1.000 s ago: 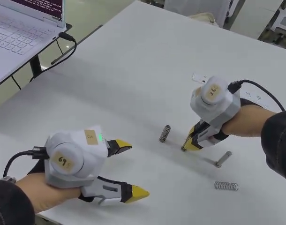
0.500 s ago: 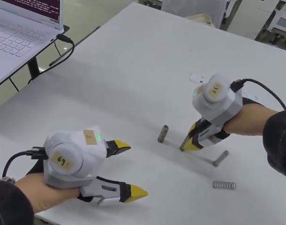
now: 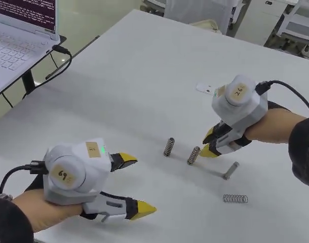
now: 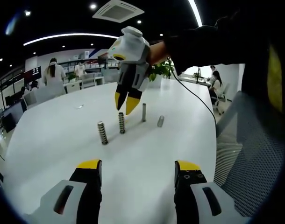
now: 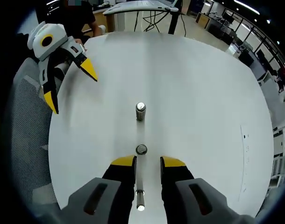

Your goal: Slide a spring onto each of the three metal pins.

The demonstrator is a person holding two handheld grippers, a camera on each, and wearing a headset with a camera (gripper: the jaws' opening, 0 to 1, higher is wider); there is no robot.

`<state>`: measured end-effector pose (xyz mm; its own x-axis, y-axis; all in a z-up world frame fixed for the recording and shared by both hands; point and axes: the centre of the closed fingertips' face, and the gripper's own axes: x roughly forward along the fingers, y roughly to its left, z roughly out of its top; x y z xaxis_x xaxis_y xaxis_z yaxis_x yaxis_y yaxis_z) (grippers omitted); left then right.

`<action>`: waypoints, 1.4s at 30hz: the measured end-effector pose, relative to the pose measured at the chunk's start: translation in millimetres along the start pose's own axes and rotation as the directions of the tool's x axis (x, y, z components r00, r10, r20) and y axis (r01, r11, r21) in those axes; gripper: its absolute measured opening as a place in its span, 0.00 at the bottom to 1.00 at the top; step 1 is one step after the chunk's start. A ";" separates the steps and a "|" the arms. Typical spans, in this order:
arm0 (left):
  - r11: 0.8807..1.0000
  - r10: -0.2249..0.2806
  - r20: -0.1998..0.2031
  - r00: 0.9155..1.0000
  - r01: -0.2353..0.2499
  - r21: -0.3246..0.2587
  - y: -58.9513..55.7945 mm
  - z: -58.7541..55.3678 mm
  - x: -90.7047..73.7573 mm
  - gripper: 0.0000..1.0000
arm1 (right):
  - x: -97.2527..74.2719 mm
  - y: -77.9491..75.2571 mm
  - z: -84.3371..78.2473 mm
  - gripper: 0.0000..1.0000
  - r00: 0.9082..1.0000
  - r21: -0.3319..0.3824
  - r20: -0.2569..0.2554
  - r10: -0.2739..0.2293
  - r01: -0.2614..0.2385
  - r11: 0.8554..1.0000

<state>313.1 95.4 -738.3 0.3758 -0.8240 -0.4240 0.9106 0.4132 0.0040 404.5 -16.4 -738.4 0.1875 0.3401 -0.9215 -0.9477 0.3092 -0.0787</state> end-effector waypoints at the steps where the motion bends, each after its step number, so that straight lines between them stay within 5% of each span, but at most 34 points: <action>1: 1.000 -0.001 0.000 1.000 0.001 0.002 -0.2 0.9 -0.3 0.59 | -1.9 0.3 -0.1 0.18 1.000 0.005 0.004 -0.002 0.002 1.000; 24: 0.996 -0.036 0.001 0.999 0.036 0.076 -12.0 24.7 3.2 0.58 | -75.1 11.6 -16.9 0.19 0.988 0.020 0.083 -0.127 0.126 0.992; 42: 0.992 -0.062 -0.010 0.998 0.063 0.105 -22.6 32.3 6.2 0.58 | -79.3 38.5 -72.3 0.18 0.990 0.072 0.055 -0.129 0.125 0.990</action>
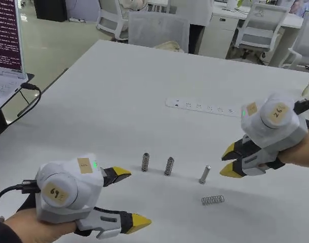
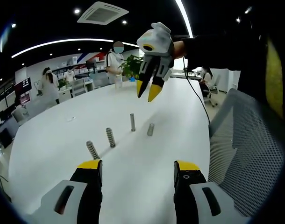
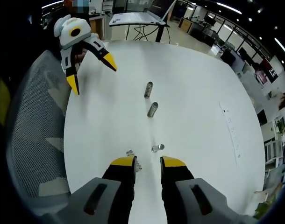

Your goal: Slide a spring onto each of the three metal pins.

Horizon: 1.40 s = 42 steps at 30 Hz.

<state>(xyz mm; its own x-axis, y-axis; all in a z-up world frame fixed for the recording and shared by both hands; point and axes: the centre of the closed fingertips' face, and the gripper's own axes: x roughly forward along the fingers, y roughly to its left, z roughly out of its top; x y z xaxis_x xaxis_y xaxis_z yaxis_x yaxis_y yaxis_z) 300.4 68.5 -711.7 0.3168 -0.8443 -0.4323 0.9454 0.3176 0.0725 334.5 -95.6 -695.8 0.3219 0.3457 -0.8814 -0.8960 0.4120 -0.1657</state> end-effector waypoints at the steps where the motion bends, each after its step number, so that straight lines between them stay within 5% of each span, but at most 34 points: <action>1: 1.000 -0.001 0.000 1.000 0.001 0.001 -1.0 0.6 -0.4 0.58 | 2.1 2.0 -5.1 0.18 1.000 0.004 -0.005 0.005 -0.005 1.000; 22: 0.999 0.032 -0.011 0.999 -0.033 -0.030 4.3 -8.4 -5.1 0.58 | 50.9 26.1 -57.1 0.18 0.992 0.077 -0.066 0.112 -0.107 0.991; 42: 0.990 0.096 -0.001 0.995 -0.096 -0.104 17.1 -19.8 -15.3 0.60 | 73.3 25.7 -58.5 0.17 0.983 0.046 -0.092 0.158 -0.155 0.987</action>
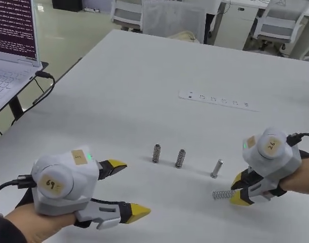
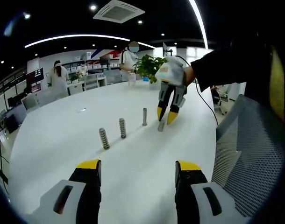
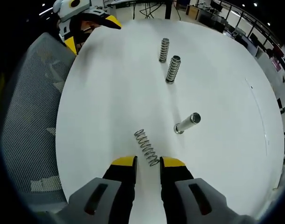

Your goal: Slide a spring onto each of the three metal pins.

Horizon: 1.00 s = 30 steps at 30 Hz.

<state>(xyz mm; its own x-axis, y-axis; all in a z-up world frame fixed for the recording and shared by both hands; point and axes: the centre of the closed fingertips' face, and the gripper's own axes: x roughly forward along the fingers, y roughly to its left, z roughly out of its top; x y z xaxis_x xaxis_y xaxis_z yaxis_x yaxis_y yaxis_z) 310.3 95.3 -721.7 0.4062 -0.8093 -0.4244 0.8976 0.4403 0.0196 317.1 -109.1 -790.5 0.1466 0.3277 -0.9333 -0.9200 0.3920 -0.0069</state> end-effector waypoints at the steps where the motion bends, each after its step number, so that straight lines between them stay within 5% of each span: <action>1: 1.000 0.002 0.000 1.000 -0.002 -0.003 0.6 -0.9 -0.1 0.60 | 0.5 -0.2 -0.2 0.17 1.000 -0.003 -0.003 0.001 -0.001 1.000; 30: 1.000 0.011 -0.007 1.000 -0.011 -0.015 0.6 -5.1 -2.2 0.58 | 5.3 -0.1 -1.9 0.10 0.999 -0.112 -0.041 0.002 -0.006 0.994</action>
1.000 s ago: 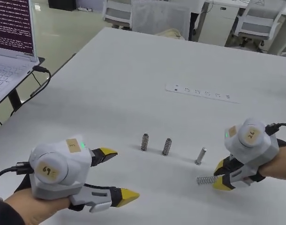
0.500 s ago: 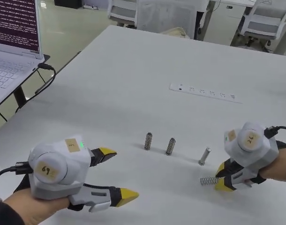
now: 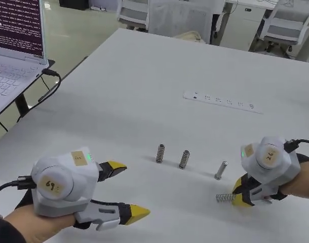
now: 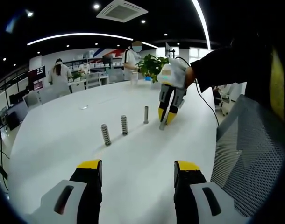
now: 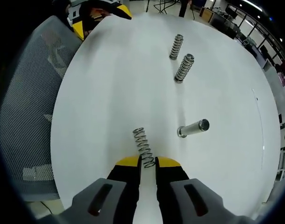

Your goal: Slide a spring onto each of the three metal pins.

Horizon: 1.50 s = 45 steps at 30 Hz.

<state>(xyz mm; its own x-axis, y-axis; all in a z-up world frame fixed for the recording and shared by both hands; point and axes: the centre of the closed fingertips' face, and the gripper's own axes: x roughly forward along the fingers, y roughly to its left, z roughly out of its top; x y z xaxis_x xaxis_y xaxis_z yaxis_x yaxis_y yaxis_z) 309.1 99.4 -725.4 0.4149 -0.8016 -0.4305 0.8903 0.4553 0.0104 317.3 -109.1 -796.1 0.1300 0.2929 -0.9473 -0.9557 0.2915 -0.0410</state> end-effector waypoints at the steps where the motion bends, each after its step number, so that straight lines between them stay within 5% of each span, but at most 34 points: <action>1: 1.000 0.000 0.001 1.000 0.000 -0.001 0.0 0.2 0.0 0.58 | -0.8 0.2 0.8 0.09 1.000 -0.002 0.000 -0.003 0.003 1.000; 11: 1.000 -0.020 0.004 1.000 0.020 0.013 -4.5 2.1 3.1 0.57 | -10.0 14.9 30.5 0.09 1.000 -0.019 0.019 0.020 -0.020 1.000; 22: 0.998 -0.055 0.010 0.998 0.055 0.039 -12.6 6.1 7.1 0.55 | -22.5 42.0 100.9 0.09 0.993 -0.125 0.101 0.053 -0.041 0.991; 31: 0.996 -0.074 0.018 0.997 0.073 0.054 -16.8 10.1 8.3 0.51 | -20.7 59.3 139.2 0.09 0.987 -0.185 0.139 0.085 -0.058 0.981; 45: 0.991 -0.102 0.033 0.994 0.098 0.089 -25.2 14.1 10.6 0.33 | -20.7 72.5 171.8 0.09 0.984 -0.262 0.142 0.105 -0.064 0.963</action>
<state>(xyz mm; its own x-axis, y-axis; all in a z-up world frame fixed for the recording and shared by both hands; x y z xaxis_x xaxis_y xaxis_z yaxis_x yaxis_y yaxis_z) 293.6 73.9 -717.4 0.3282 -0.8559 -0.3996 0.9399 0.3380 0.0481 290.7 62.4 -724.9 0.0656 0.4481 -0.8916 -0.9978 0.0234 -0.0616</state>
